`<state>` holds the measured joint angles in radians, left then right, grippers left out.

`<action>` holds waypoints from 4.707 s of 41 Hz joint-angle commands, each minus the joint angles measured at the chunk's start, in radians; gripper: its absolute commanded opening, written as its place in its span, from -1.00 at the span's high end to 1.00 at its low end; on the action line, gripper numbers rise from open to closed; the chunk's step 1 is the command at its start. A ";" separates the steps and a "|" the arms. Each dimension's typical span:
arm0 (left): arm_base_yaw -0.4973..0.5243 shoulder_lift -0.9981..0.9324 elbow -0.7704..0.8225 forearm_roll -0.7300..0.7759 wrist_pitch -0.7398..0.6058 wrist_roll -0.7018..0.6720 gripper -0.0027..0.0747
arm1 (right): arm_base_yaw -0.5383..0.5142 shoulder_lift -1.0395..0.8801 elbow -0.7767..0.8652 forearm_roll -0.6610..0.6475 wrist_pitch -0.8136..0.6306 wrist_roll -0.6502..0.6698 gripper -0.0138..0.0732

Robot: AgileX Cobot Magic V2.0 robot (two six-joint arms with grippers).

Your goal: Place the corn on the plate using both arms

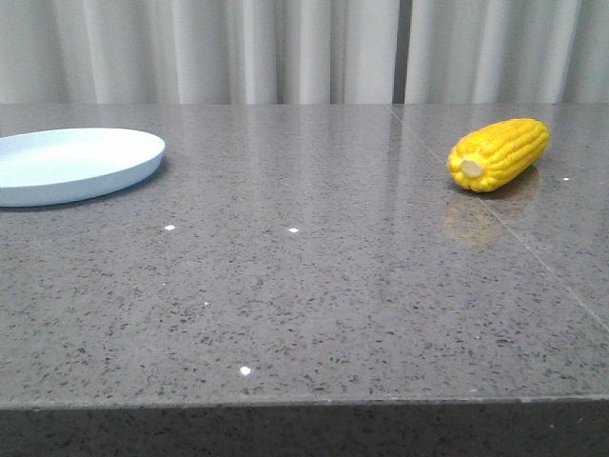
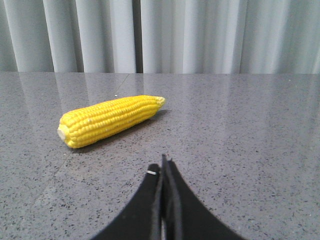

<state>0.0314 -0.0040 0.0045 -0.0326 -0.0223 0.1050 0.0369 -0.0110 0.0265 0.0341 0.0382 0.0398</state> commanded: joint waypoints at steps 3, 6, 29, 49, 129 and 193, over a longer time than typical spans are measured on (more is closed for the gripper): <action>-0.008 -0.023 0.005 -0.002 -0.078 -0.011 0.98 | -0.006 -0.016 -0.005 -0.014 -0.084 -0.010 0.84; -0.008 -0.023 0.005 -0.002 -0.078 -0.011 0.98 | -0.006 -0.016 -0.005 -0.014 -0.084 -0.010 0.84; -0.008 -0.023 -0.007 -0.005 -0.242 -0.011 0.98 | -0.006 -0.016 -0.030 -0.013 -0.130 -0.010 0.84; -0.008 0.210 -0.629 0.033 0.247 -0.009 0.98 | -0.006 0.222 -0.557 -0.014 0.288 -0.010 0.84; -0.008 1.304 -1.075 0.010 0.751 -0.006 -0.53 | -0.006 0.672 -0.711 -0.040 0.542 -0.010 -0.75; 0.029 1.711 -1.506 -0.486 0.939 0.346 0.98 | -0.006 0.672 -0.711 -0.040 0.542 -0.010 -0.75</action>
<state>0.0941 1.7520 -1.4346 -0.4483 0.9084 0.4489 0.0369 0.6525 -0.6513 0.0084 0.6428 0.0398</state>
